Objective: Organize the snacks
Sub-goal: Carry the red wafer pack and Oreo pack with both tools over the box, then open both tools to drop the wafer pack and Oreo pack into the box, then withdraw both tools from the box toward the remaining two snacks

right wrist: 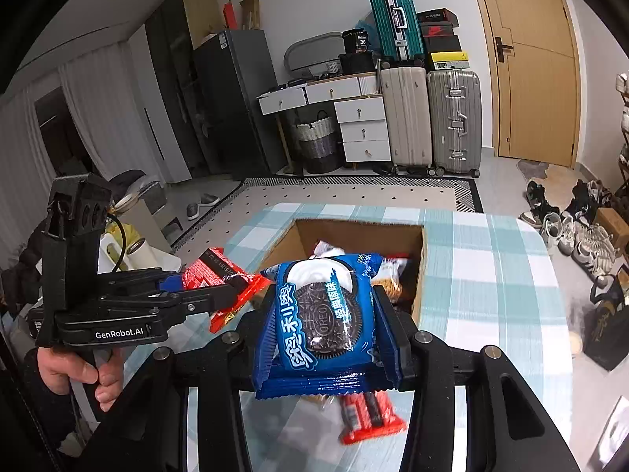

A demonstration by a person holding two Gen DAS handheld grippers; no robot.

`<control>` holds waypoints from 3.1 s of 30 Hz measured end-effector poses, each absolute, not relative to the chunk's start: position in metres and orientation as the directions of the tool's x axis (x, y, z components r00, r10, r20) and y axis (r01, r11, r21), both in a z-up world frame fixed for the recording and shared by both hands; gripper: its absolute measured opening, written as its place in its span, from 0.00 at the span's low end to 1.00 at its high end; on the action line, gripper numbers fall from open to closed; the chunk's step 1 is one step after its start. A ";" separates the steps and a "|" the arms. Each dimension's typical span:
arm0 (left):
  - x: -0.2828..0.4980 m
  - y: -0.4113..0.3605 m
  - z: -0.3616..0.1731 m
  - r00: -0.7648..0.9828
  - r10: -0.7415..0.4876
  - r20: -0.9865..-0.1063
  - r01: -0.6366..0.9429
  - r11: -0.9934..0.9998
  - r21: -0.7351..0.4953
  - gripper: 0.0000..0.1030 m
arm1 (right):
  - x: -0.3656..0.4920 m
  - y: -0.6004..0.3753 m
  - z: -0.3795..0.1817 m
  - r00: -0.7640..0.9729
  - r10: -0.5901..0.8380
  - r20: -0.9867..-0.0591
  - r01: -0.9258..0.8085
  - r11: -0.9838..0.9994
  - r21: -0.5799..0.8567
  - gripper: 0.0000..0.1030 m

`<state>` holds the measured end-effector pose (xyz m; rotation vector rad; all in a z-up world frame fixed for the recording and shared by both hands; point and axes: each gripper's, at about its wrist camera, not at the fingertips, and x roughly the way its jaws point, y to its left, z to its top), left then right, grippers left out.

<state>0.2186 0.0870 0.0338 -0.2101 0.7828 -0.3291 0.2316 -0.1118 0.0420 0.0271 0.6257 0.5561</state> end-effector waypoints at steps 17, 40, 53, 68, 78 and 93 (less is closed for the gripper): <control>0.316 0.079 0.056 0.660 -0.325 -0.677 0.189 0.944 -0.269 0.39 | 0.305 -0.085 0.071 0.687 0.510 -0.517 -0.510 0.846 0.157 0.44; 0.391 0.064 -0.014 0.560 -0.310 -0.768 0.158 0.950 -0.268 0.59 | 0.380 -0.074 -0.010 0.636 0.447 -0.629 -0.471 0.871 0.142 0.58; 0.374 0.075 -0.011 0.583 -0.285 -0.761 0.133 0.957 -0.257 0.69 | 0.353 -0.103 0.001 0.697 0.433 -0.571 -0.450 0.885 0.122 0.81; 0.307 0.069 0.029 0.657 -0.236 -0.716 0.113 0.970 -0.216 0.76 | 0.294 -0.119 0.038 0.736 0.432 -0.521 -0.451 0.887 0.099 0.82; 0.260 0.063 0.049 0.697 -0.203 -0.688 0.101 0.977 -0.186 0.80 | 0.247 -0.129 0.054 0.759 0.434 -0.484 -0.450 0.888 0.092 0.84; 0.199 0.058 0.060 0.745 -0.182 -0.641 0.084 0.980 -0.180 0.86 | 0.178 -0.143 0.049 0.780 0.445 -0.440 -0.461 0.884 0.076 0.89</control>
